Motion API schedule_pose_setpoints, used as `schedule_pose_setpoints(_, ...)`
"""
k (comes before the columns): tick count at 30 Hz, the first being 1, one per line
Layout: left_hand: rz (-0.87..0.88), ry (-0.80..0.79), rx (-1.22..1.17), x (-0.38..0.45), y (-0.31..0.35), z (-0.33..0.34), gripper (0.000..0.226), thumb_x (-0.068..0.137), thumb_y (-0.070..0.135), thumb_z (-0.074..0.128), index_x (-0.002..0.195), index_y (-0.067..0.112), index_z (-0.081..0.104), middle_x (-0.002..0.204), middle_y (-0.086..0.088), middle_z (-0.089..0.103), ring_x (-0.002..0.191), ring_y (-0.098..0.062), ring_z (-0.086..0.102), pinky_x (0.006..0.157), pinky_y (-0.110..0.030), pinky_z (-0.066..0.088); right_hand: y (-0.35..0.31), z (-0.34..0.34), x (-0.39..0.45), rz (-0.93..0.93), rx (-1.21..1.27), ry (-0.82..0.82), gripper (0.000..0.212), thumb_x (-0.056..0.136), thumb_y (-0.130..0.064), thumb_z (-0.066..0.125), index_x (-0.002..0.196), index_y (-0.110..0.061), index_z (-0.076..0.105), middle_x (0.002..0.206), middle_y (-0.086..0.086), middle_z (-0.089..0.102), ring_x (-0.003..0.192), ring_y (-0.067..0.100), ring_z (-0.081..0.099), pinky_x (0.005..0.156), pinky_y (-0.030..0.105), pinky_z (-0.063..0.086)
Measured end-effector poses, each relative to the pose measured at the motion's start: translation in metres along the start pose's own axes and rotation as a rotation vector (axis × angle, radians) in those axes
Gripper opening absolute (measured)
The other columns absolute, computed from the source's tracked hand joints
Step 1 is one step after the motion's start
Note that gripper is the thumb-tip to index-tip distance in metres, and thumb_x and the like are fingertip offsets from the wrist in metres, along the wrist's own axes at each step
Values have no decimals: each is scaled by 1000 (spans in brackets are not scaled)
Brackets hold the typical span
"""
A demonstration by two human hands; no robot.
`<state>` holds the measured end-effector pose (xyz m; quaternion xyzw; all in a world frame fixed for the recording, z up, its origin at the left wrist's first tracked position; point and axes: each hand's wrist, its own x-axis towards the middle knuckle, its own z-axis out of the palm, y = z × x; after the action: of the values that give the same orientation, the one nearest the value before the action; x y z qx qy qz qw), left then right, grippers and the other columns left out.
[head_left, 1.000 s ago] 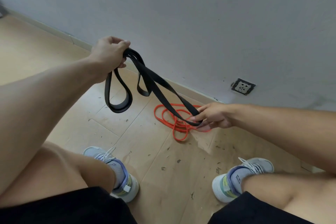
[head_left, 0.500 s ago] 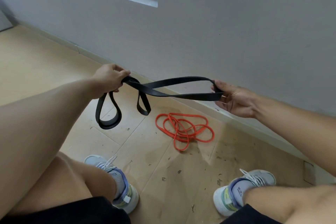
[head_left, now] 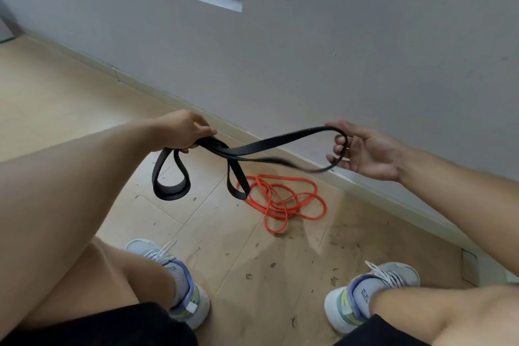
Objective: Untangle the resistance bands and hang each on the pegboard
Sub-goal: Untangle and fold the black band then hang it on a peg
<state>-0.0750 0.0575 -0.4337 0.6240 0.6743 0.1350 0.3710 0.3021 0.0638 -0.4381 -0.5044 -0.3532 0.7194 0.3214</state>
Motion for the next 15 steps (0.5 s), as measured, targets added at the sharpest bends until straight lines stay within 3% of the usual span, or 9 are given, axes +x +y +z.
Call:
schedule_pose_setpoints(4,41,48,-40,-3,8,0,24,101,38,59,105,17,70,66,-5,57,56,-16,50,55,-22,46,18,-4,4,160,-492,4,28,88,-18,76,116,-13,73,78,0,64,77,16,62,86,33,54)
schedule_pose_setpoints(6,52,63,-57,-5,11,0,23,101,40,59,105,20,70,69,-5,60,61,-15,54,58,-21,48,27,-4,3,210,-659,-20,21,96,-11,70,117,-14,73,85,3,72,87,18,67,88,33,57)
schedule_pose_setpoints(8,57,79,-71,-6,12,-1,23,101,41,58,105,21,69,73,-5,61,64,-15,56,61,-22,50,33,-4,3,245,-698,-15,16,99,-8,67,110,-17,73,94,6,73,92,19,69,91,35,59)
schedule_pose_setpoints(12,57,101,-75,-8,11,-1,25,102,39,57,106,17,69,73,-7,60,65,-17,54,61,-24,48,37,-4,11,269,-647,81,11,98,-6,67,106,-12,71,93,8,70,84,23,69,98,43,59)
schedule_pose_setpoints(15,41,105,-34,-8,10,-1,26,102,39,57,102,17,70,68,-7,58,61,-18,52,55,-23,43,34,-5,17,222,-506,164,30,94,-1,70,123,-5,63,97,12,74,83,23,73,79,33,65)
